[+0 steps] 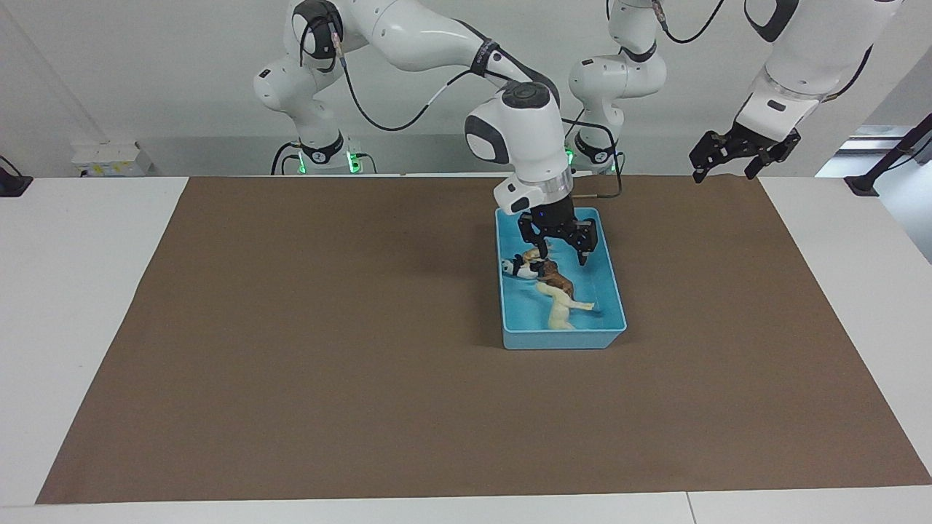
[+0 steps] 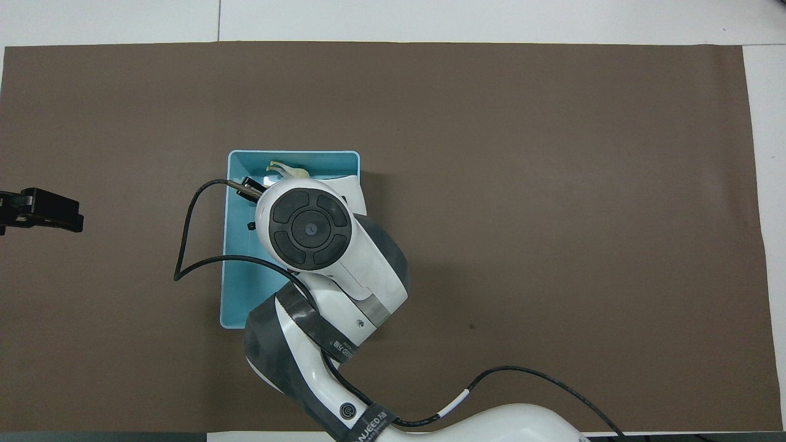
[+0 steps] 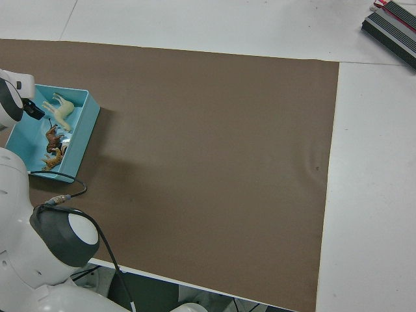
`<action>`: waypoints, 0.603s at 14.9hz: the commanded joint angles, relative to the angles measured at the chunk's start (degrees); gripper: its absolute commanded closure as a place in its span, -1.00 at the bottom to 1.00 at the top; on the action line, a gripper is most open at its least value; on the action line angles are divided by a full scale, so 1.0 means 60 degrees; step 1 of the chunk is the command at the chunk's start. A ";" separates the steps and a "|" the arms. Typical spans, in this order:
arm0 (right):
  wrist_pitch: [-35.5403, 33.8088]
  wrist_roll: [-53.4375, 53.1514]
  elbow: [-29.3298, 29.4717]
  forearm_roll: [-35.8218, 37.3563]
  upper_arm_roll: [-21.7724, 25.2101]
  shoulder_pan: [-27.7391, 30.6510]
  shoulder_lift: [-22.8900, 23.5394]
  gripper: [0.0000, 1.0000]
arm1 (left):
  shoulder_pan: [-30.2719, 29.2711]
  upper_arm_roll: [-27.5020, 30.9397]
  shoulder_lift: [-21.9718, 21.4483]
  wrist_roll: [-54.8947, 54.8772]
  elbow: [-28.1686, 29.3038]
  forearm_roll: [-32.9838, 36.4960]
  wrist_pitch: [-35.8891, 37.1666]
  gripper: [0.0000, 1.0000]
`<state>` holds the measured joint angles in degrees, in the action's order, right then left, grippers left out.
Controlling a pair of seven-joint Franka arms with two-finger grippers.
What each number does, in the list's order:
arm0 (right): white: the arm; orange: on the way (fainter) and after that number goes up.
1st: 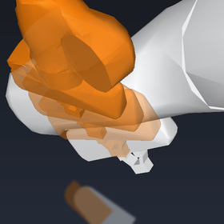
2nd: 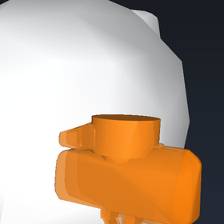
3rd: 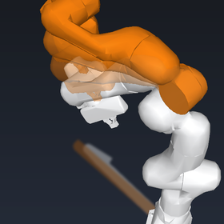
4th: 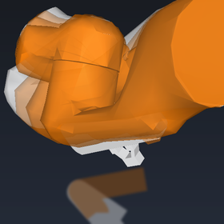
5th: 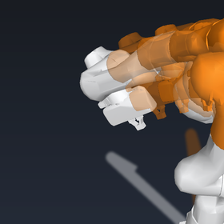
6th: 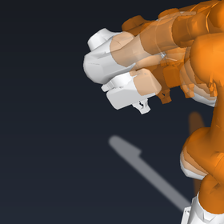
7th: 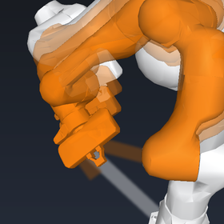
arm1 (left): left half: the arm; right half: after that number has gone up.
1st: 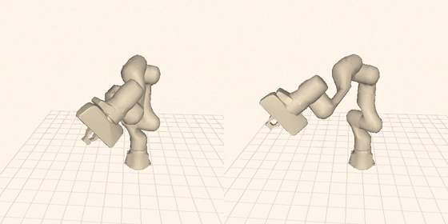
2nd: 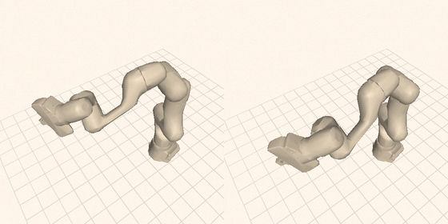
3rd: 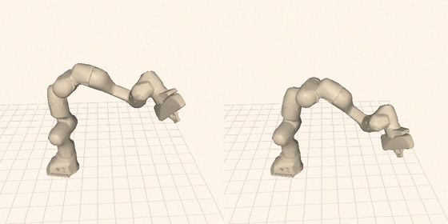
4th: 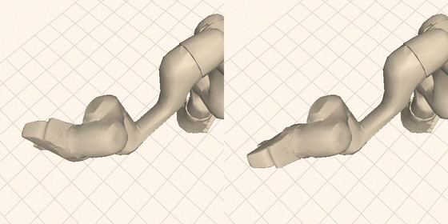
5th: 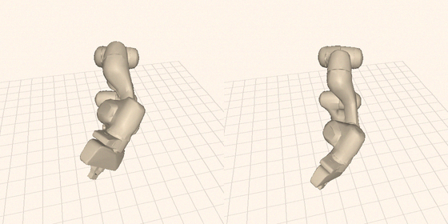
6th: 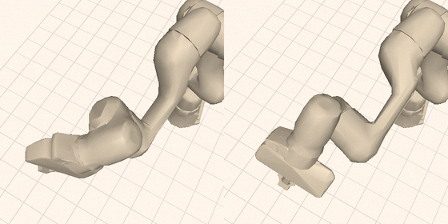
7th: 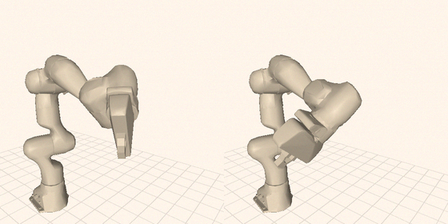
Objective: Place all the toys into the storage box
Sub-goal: 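Grasp the cream horse and place it into the box with the right gripper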
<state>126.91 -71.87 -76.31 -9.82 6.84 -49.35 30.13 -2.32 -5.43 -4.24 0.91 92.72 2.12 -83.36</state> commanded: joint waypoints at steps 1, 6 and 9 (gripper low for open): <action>-0.1254 0.0082 -0.0215 -0.0018 0.0075 0.0473 -0.0916 -1.00 | 0.0196 0.0085 -0.0011 0.0039 -0.0001 -0.0105 -0.0081 -1.00; -0.4930 0.5794 -0.0290 0.0729 0.0119 0.3252 -0.2310 -1.00 | 0.0226 0.0085 -0.0026 0.0127 0.0000 -0.0235 -0.0271 -1.00; -0.5449 0.9842 -0.0377 0.0889 0.0134 0.5463 -0.2633 -1.00 | 0.0182 0.0085 -0.0026 0.0464 0.0015 -0.0412 -0.0565 -1.00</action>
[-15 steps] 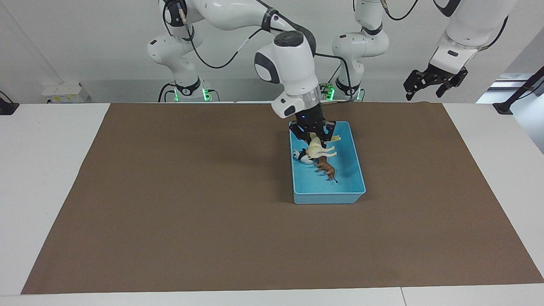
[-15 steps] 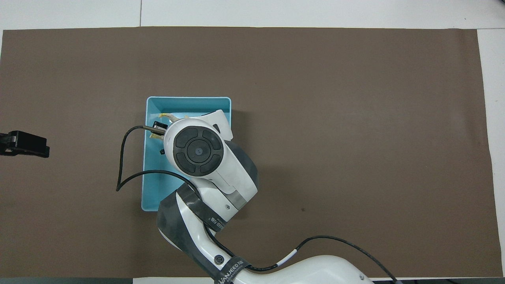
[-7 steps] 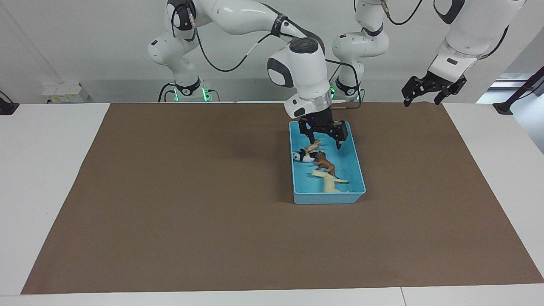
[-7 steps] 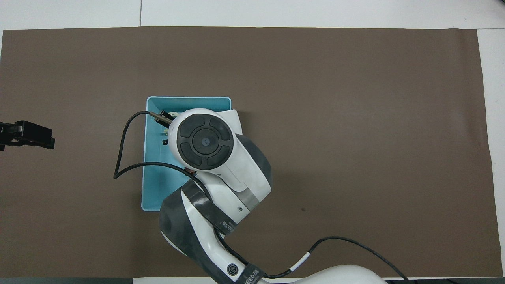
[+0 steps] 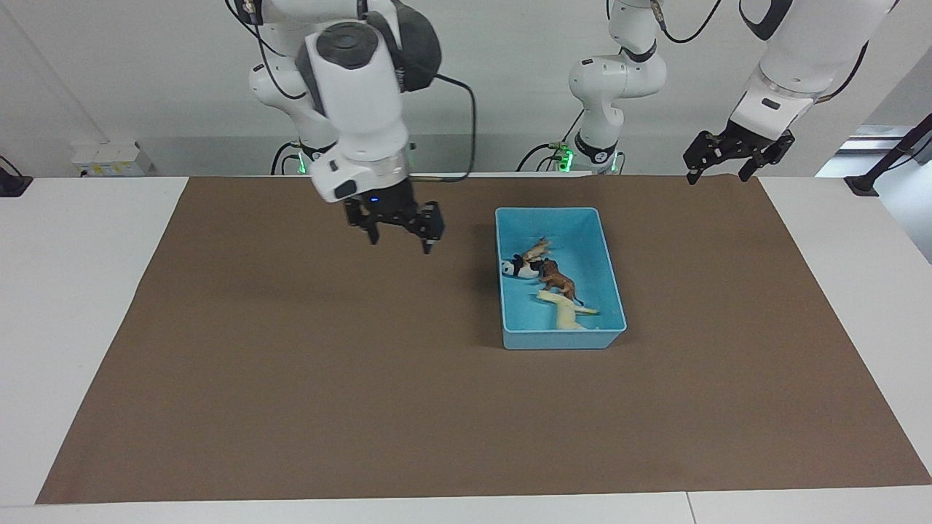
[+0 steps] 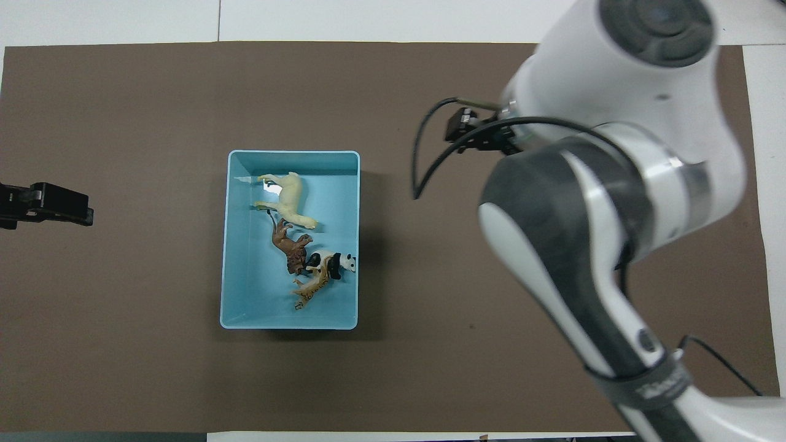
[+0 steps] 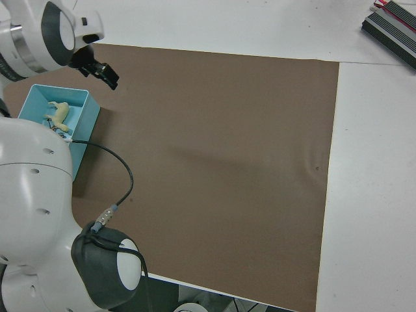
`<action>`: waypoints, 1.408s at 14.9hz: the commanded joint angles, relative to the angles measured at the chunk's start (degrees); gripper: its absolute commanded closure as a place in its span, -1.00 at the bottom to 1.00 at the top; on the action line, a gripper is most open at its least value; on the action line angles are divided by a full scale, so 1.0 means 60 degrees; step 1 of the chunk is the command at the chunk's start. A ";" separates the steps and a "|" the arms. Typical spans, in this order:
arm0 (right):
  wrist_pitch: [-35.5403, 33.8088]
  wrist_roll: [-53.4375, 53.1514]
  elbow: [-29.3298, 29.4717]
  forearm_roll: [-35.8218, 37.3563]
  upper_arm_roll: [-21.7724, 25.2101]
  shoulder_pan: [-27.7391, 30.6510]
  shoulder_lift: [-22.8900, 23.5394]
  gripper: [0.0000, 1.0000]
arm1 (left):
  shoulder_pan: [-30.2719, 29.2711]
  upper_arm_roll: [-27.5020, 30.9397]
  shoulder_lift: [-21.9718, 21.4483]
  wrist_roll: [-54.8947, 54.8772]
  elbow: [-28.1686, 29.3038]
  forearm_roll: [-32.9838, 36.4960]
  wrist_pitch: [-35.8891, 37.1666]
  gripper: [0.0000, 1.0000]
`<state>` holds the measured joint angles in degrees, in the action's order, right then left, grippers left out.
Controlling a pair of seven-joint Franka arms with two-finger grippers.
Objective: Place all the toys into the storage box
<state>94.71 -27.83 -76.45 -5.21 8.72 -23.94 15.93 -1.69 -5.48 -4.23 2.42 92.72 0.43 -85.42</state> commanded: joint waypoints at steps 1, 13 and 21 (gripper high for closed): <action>-0.0097 0.3718 -0.0369 0.0194 -0.0178 0.1817 -0.0282 -1.00 | 0.0077 0.0093 -0.0027 0.0212 0.0015 -0.0129 -0.0222 -1.00; -0.2045 0.5429 -0.2830 0.1013 -0.0265 0.3932 -0.3782 -1.00 | 0.0121 0.0049 -0.0100 0.0169 0.0234 -0.0129 -0.0163 -1.00; -0.1825 0.5415 -0.2683 0.1308 -0.0691 0.4342 -0.3841 -1.00 | 0.0033 0.0063 -0.0159 0.0154 0.0308 -0.0056 -0.0339 -1.00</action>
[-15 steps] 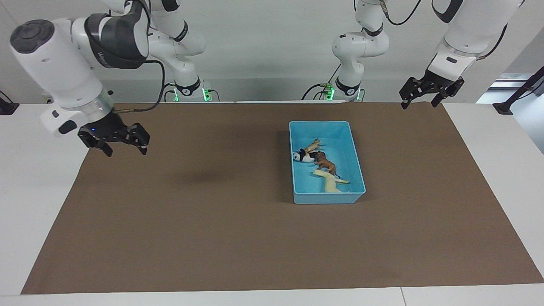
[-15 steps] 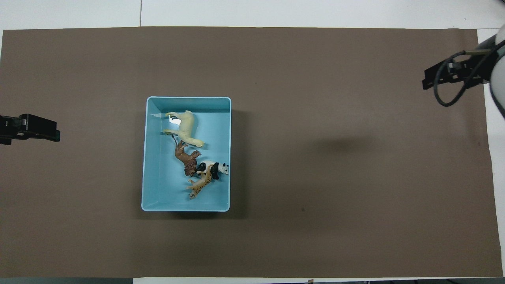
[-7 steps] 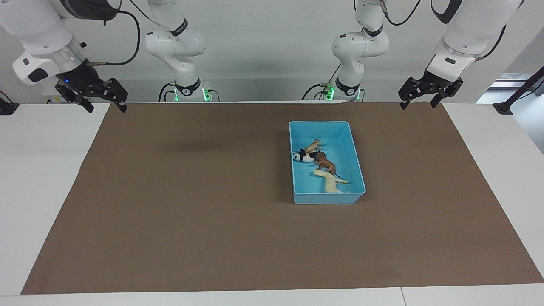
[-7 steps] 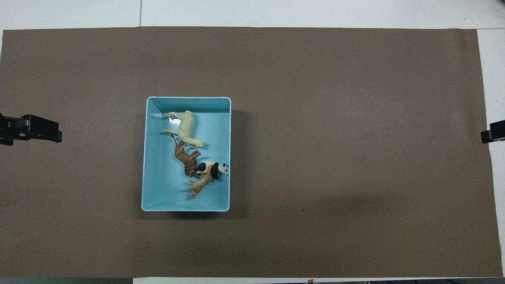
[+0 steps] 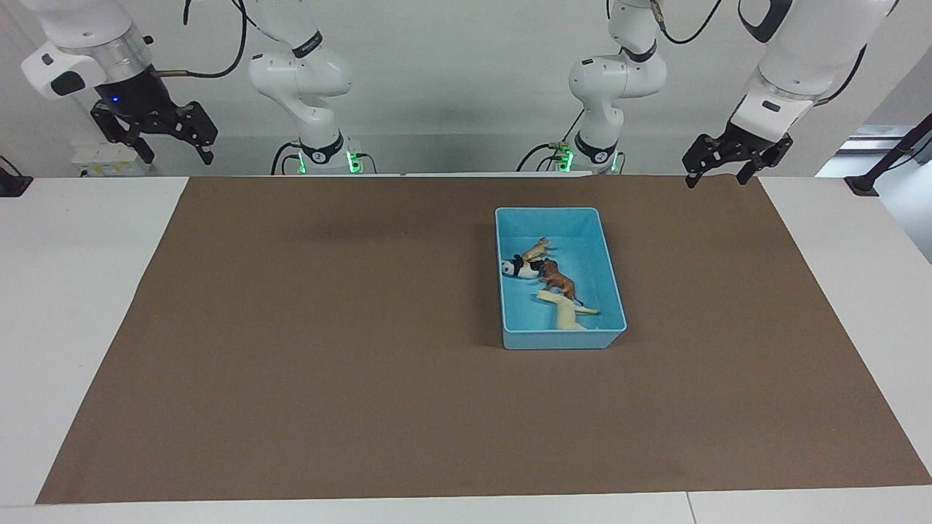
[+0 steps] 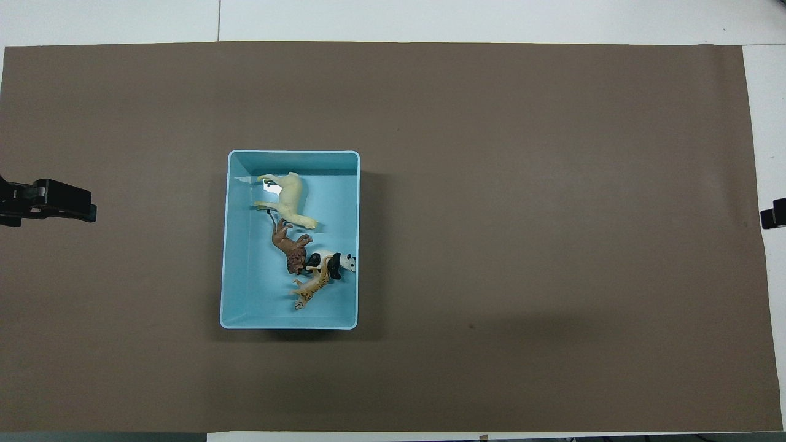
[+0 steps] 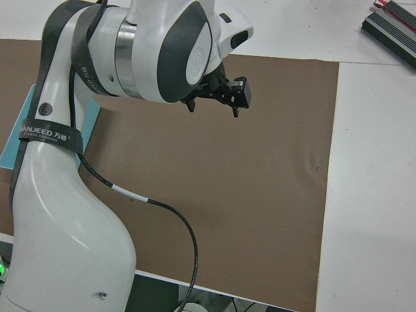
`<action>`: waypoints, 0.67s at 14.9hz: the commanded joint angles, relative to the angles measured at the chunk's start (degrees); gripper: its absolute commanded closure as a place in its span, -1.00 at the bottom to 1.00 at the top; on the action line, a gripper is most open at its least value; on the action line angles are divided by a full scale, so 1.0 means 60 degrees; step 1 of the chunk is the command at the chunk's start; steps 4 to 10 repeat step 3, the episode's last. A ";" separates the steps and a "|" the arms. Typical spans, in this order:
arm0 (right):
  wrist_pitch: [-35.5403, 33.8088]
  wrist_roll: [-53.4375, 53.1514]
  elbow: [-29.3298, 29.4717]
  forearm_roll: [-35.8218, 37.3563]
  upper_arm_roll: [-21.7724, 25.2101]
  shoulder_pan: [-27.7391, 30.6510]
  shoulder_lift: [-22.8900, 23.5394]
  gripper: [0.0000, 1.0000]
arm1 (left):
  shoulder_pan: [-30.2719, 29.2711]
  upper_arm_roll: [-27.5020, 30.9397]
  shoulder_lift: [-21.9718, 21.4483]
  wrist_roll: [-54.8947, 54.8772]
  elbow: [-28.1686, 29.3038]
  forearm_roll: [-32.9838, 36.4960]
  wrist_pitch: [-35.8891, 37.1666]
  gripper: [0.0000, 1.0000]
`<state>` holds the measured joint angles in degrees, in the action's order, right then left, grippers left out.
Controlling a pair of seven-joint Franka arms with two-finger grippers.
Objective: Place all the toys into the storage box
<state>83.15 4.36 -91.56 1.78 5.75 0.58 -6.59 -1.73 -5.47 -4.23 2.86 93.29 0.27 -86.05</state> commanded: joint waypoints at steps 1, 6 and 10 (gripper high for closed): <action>0.0043 0.0078 -0.0179 0.0143 -0.0212 0.0270 -0.0146 -1.00 | 0.0068 0.0063 -0.0159 0.0080 0.0214 -0.0031 -0.0233 -1.00; 0.0028 0.0078 -0.0194 0.0143 -0.0212 0.0270 -0.0161 -1.00 | 0.0112 0.0063 -0.0173 0.0080 0.0214 -0.0031 -0.0189 -1.00; 0.0028 0.0078 -0.0194 0.0143 -0.0212 0.0270 -0.0161 -1.00 | 0.0112 0.0063 -0.0173 0.0080 0.0214 -0.0031 -0.0189 -1.00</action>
